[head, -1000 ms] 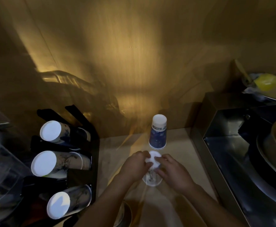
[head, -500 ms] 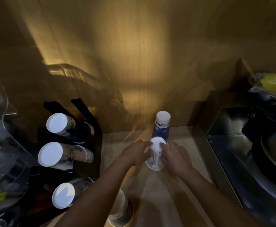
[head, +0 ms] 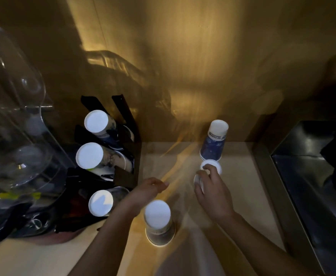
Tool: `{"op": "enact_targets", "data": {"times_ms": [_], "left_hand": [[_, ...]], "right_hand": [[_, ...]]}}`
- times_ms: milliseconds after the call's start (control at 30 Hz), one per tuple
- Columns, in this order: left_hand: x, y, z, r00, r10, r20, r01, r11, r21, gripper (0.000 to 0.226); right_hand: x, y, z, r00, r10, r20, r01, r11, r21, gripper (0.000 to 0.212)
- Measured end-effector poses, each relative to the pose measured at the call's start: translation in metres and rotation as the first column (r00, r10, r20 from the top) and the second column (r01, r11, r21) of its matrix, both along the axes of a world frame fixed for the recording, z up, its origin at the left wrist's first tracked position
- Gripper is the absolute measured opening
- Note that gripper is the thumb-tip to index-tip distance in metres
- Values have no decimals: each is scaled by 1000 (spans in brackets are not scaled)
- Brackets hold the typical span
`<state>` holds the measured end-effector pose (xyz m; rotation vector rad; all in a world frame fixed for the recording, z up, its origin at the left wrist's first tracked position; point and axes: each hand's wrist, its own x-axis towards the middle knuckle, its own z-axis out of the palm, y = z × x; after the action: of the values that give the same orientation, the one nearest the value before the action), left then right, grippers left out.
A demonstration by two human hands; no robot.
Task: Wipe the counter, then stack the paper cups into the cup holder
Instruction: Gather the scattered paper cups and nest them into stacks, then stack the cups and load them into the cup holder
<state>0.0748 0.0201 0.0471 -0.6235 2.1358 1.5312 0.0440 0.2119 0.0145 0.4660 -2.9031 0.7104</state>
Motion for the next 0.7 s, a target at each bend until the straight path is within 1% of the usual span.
{"op": "enact_targets", "data": {"times_ms": [33,100,167,233,267,300,333,367,400,433,467,500,567,633,667,700], "left_hand": [[2,0,-2,1000,11,1,-11,1000,-15,24],[2,0,-4,999,33,2,-33,999,-25,29],[3,-1,-4,998,69,4,-69,998,-4,34],[6,-1,-5,994,102,40,-101,995,-11,42],[9,0,-6,991,110,77,-109,994,-14,46],[12,2,-7,984,120,130,-122,993,2,51],[16,3,-10,969,150,199,-163,985,53,56],[20,3,-14,940,193,282,-238,962,133,63],[24,2,-18,900,234,369,-328,919,218,67],[29,1,-22,857,263,444,-412,867,281,70],[32,-1,-26,817,283,503,-479,819,317,73],[36,-1,-31,779,294,555,-532,777,336,77],[43,1,-38,733,274,622,-590,711,383,86],[49,8,-41,730,249,637,-602,675,426,80],[50,11,-42,730,255,634,-610,662,435,76],[51,14,-43,723,265,638,-625,643,442,72]], "right_hand": [[0,-2,-1,1000,19,-6,-19,999,37,30],[-3,-2,-3,999,28,40,-32,994,108,33],[-5,2,-7,995,21,99,-33,991,126,32],[-2,4,-11,981,16,193,-21,999,27,30],[-1,4,-12,957,11,289,2,999,-45,30],[1,3,-12,906,14,424,34,994,-106,29],[4,2,-12,814,27,580,85,983,-165,27],[7,1,-14,694,49,718,156,964,-217,26],[12,-1,-15,564,75,823,218,947,-235,28],[18,-4,-16,449,101,888,248,940,-233,32],[23,-7,-16,360,112,926,247,946,-210,36],[27,-11,-17,295,103,950,228,958,-174,40],[31,-18,-20,190,61,980,198,975,-99,49],[32,-24,-21,76,34,997,236,970,-51,64],[32,-25,-20,40,40,998,251,967,-49,72],[32,-26,-18,34,57,998,260,963,-64,78]]}}
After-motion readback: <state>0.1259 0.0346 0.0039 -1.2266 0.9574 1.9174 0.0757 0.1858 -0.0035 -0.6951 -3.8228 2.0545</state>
